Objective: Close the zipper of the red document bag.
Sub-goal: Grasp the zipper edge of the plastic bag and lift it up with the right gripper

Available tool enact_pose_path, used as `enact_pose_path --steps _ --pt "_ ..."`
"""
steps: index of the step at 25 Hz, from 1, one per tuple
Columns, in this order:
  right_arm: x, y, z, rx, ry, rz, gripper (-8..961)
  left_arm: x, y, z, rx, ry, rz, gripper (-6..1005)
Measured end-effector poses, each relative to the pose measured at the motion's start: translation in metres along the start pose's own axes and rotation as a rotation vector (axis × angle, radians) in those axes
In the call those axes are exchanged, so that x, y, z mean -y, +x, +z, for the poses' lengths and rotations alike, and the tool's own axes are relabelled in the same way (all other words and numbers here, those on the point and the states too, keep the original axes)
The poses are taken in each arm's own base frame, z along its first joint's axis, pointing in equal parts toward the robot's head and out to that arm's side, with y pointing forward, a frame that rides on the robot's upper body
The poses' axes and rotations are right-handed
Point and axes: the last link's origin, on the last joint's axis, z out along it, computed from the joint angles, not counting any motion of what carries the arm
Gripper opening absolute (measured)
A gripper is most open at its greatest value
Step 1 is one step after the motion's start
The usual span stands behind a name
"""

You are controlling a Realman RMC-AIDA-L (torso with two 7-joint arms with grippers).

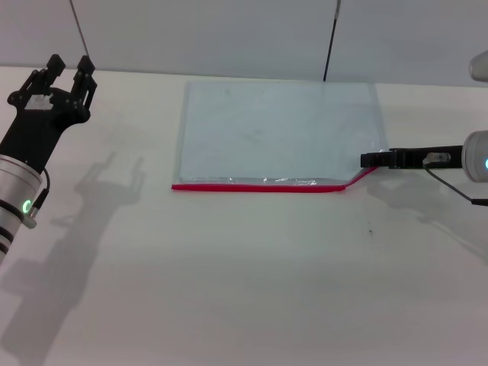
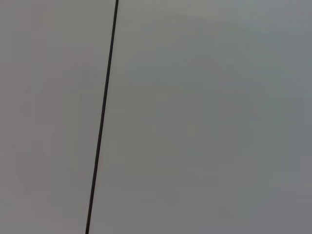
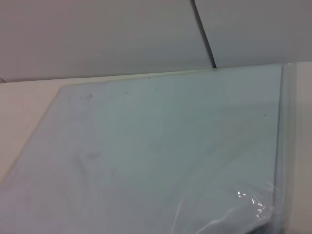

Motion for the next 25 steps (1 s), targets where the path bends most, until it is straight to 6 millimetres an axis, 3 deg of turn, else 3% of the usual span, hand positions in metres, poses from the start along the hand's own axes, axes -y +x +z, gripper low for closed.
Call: enact_pose_path --steps 8,13,25 --pt "0.0001 0.0024 0.006 -0.005 0.031 -0.002 650 -0.0006 -0.0002 0.0002 0.0 0.0 -0.002 455" --pt "-0.0012 0.0037 0.0063 -0.015 0.024 -0.004 506 -0.0004 -0.0001 0.0003 0.0 0.0 -0.001 454" --pt "-0.0052 0.0081 0.0041 -0.046 -0.018 -0.008 510 0.0005 -0.0012 0.0 0.009 0.003 0.0 451"
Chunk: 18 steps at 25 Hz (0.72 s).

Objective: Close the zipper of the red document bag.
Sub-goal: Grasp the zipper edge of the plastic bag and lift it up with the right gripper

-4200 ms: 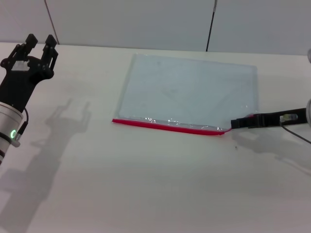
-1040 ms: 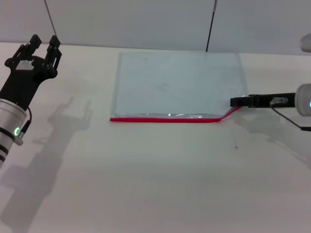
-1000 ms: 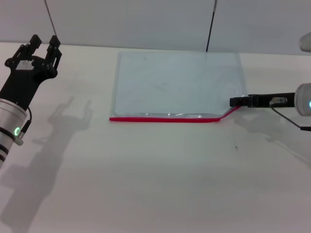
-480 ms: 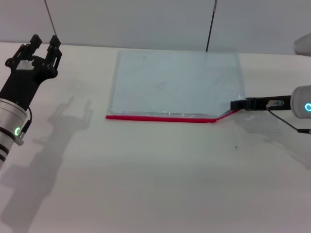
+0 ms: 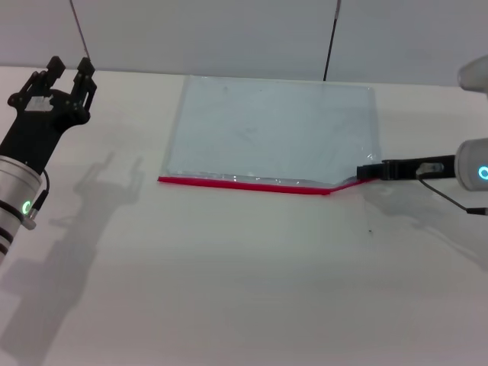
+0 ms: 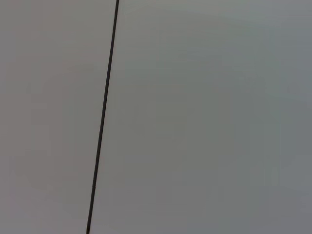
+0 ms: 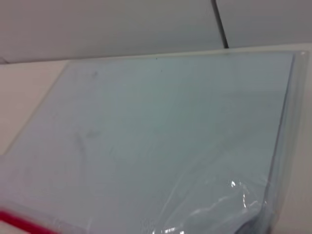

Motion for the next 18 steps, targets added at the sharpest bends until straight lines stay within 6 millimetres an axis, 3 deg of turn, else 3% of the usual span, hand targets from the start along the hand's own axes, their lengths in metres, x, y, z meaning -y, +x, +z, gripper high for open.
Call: enact_pose_path --steps 10,18 --pt "0.005 0.001 -0.019 -0.021 -0.07 0.001 518 0.003 0.0 -0.002 0.003 0.007 0.002 449" --pt "-0.005 0.002 -0.017 -0.04 -0.109 -0.018 595 0.002 0.0 -0.001 0.001 0.005 0.002 447"
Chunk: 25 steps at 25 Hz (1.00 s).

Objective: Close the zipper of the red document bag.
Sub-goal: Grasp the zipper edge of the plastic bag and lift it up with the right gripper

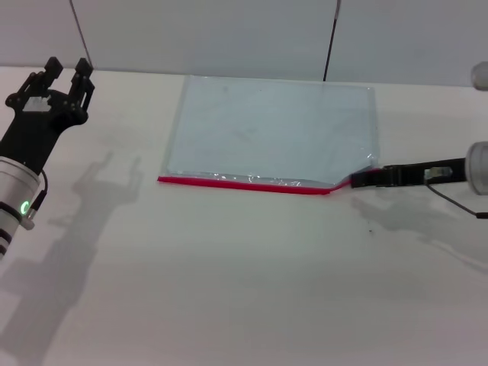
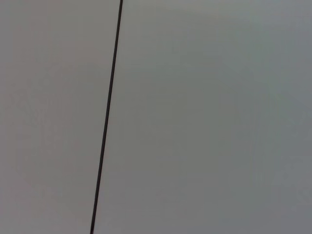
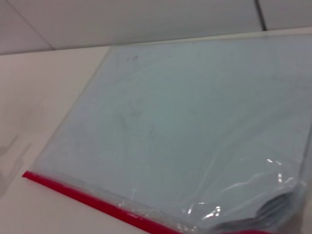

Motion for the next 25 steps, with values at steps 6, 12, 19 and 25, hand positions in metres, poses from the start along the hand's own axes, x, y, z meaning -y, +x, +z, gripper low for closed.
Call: enact_pose_path --steps 6,12,19,25 --pt "-0.01 -0.006 0.008 -0.003 -0.013 -0.023 622 -0.001 0.0 0.001 -0.002 -0.003 -0.001 446" --pt "-0.005 -0.008 0.013 0.02 0.04 -0.014 620 -0.002 0.0 0.002 -0.002 -0.004 -0.003 444" --pt "-0.001 -0.013 0.017 0.039 0.089 -0.016 617 -0.002 0.0 0.002 -0.001 -0.002 -0.003 443" --pt "-0.002 -0.019 0.022 0.061 0.12 -0.018 615 -0.001 0.0 0.003 -0.001 0.001 -0.003 441"
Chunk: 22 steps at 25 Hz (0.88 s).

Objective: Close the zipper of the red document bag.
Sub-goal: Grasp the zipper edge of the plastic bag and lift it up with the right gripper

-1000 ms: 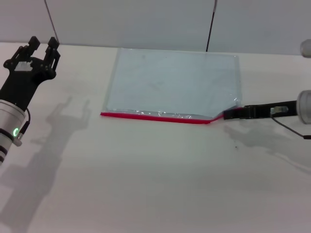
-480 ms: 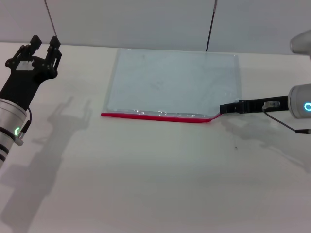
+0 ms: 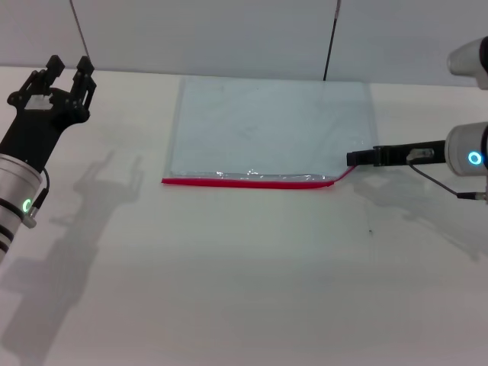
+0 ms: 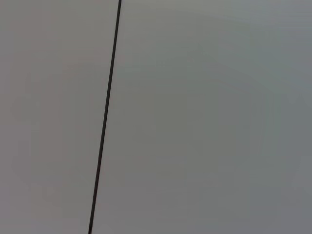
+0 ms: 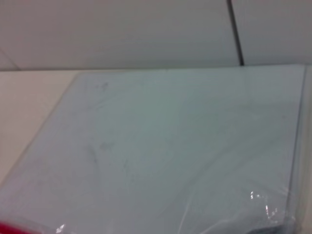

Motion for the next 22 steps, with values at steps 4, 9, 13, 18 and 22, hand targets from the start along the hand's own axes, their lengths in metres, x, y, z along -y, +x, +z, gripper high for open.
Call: enact_pose_path --steps 4,9,13,18,22 --pt "0.001 -0.003 0.002 0.017 0.024 0.004 613 -0.001 -0.001 0.003 0.011 -0.001 -0.001 440" --pt "0.005 -0.007 0.005 0.048 0.07 0.009 611 -0.002 -0.002 0.004 0.015 -0.001 -0.002 439" --pt "0.005 -0.007 0.005 0.051 0.077 0.011 610 -0.002 -0.002 0.004 0.015 0.0 -0.002 438" --pt "0.008 -0.004 0.005 0.041 0.082 0.011 608 0.0 -0.002 0.003 0.016 0.003 0.0 437" --pt "0.011 -0.003 0.0 0.044 0.069 0.021 608 0.002 -0.003 0.0 0.021 0.01 0.001 436"
